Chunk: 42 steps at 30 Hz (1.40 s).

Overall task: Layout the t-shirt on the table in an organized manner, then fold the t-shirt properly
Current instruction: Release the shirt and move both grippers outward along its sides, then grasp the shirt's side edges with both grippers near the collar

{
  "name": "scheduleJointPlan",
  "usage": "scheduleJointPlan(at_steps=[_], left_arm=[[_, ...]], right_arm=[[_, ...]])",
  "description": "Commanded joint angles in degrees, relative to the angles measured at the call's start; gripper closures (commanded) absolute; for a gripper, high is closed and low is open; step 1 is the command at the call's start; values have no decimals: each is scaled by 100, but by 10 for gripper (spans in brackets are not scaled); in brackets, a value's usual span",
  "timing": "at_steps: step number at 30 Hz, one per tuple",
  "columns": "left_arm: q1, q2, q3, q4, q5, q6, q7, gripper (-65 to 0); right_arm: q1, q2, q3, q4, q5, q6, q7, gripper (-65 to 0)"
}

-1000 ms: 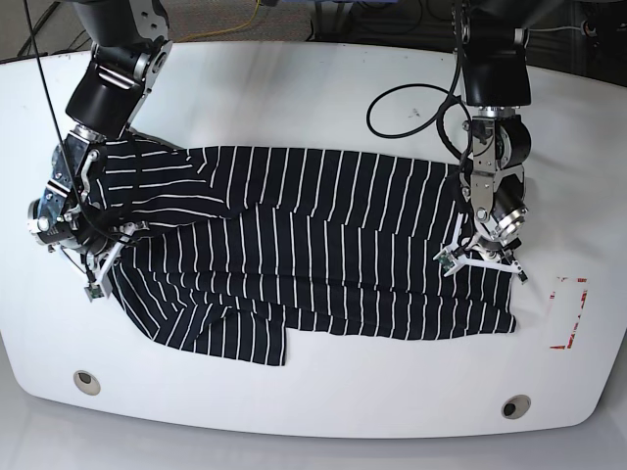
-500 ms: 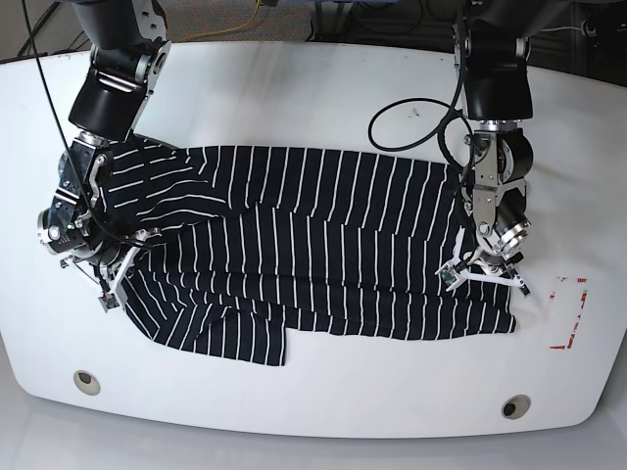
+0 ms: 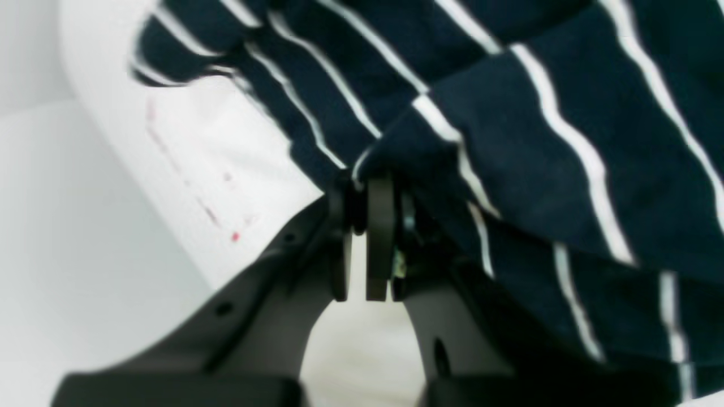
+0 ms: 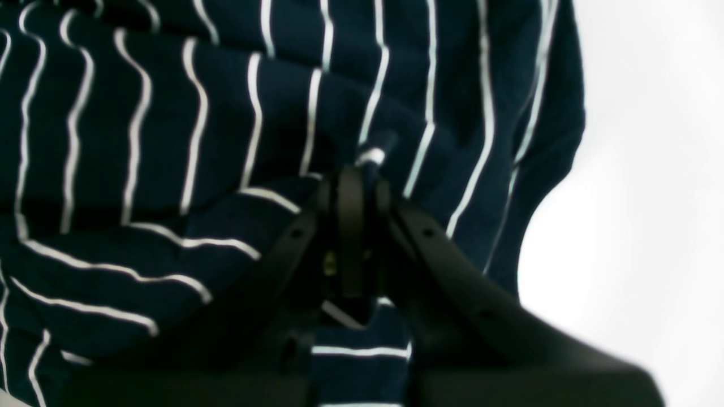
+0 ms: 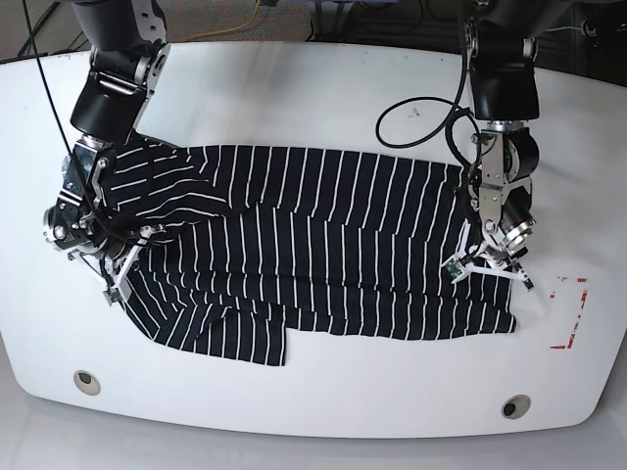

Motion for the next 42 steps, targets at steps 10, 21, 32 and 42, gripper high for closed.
scheduleJointPlan(at_steps=[10,21,32,42], left_arm=[[-251,-213,-32,-56,71,60,0,-340],[-198,-389,-49,621,71,60,9,-455],[426,-345,-251,2010,-624,60,9,-455],[1006,-152,-665,2819,-1714,117,9,-455]], right_arm=[[133,269,16,313,60,-7,134,-494],[-807,551,192,2150,51,-7,2,-607],[-1431,137,1809,2511,77,-7,-367,-607],[-1853,-364,2794,2502,113,-7,-455,-607]])
